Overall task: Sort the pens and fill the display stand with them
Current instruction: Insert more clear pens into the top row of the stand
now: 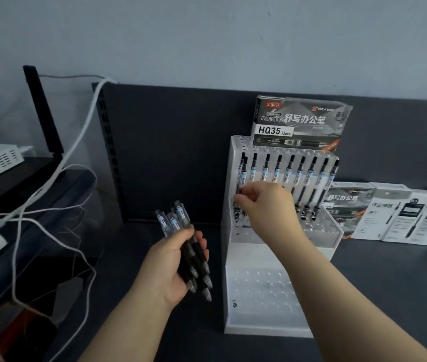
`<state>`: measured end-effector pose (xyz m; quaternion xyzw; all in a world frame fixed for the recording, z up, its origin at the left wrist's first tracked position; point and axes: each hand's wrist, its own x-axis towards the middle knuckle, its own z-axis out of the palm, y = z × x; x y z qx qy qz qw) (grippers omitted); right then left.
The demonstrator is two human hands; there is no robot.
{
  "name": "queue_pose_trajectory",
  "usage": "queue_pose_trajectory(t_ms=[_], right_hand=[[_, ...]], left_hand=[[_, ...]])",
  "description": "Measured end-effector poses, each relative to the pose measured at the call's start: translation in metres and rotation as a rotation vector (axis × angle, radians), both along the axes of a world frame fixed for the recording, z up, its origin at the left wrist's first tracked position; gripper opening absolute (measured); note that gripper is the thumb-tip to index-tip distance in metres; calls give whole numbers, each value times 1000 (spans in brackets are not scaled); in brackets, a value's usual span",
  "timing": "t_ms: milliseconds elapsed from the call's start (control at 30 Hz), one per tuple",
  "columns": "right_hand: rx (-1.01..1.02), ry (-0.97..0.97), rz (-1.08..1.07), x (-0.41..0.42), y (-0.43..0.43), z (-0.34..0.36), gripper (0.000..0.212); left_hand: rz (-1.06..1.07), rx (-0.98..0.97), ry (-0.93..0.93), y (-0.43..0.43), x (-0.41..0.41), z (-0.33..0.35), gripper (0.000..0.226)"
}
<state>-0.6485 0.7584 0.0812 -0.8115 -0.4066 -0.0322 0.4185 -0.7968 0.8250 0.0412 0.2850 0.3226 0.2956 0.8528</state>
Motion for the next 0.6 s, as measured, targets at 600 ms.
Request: queue_pose_trajectory(t_ms=[600], right_hand=[[-53,495,329,-57,-29,-11,7]], left_hand=[[-208,158,-77,-17,-6,7,25]])
